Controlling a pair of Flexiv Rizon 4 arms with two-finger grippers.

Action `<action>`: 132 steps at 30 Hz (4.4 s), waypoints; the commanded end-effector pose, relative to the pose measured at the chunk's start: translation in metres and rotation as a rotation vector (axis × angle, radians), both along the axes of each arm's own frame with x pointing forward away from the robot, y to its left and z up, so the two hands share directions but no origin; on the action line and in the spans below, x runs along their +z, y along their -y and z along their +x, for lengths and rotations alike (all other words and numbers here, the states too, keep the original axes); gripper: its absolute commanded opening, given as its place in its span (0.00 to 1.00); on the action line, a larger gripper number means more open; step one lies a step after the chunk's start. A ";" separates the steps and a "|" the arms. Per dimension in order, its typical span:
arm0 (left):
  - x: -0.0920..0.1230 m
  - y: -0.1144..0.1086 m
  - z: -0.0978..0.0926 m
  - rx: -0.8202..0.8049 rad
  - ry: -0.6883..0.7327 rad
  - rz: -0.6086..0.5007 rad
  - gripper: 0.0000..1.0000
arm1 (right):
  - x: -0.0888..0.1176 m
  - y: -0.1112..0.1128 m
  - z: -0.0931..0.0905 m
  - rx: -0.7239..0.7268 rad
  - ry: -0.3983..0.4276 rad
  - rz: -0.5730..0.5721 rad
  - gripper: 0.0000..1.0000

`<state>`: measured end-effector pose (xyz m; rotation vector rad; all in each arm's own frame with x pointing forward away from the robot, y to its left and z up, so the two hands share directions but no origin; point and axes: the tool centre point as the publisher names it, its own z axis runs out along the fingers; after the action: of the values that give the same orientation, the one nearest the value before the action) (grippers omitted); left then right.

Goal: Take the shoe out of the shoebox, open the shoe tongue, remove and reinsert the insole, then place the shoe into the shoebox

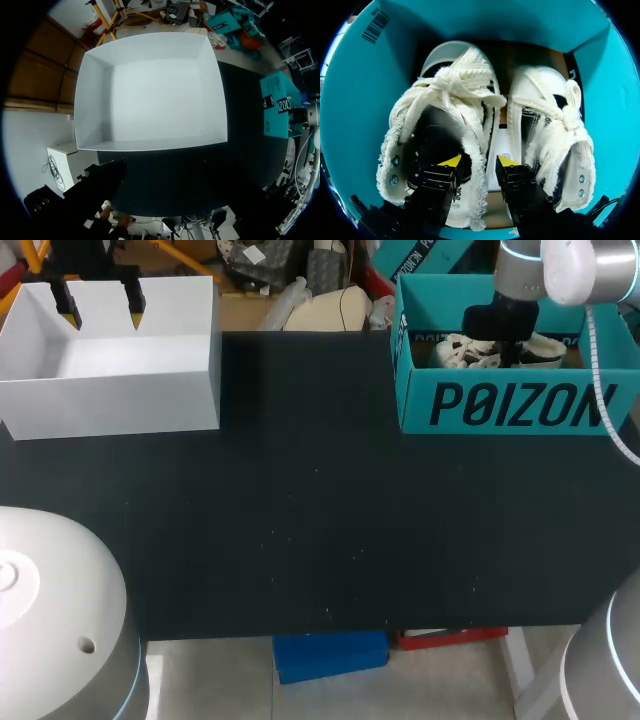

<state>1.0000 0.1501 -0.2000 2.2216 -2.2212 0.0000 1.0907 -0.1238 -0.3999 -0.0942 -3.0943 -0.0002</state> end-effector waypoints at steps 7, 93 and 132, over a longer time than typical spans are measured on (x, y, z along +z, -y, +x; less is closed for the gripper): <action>0.000 0.000 0.000 0.000 0.000 0.000 1.00 | 0.003 0.004 0.005 -0.015 0.019 -0.014 0.00; 0.000 0.000 0.000 0.000 0.000 0.000 1.00 | 0.065 -0.338 -0.242 0.037 0.106 -0.065 0.00; 0.000 0.000 0.000 0.000 0.000 0.000 1.00 | 0.021 -0.333 -0.212 0.021 0.108 -0.053 1.00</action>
<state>1.0000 0.1501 -0.2000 2.2216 -2.2212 0.0000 0.8828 0.2137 -0.3915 -0.0600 -3.1943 0.0898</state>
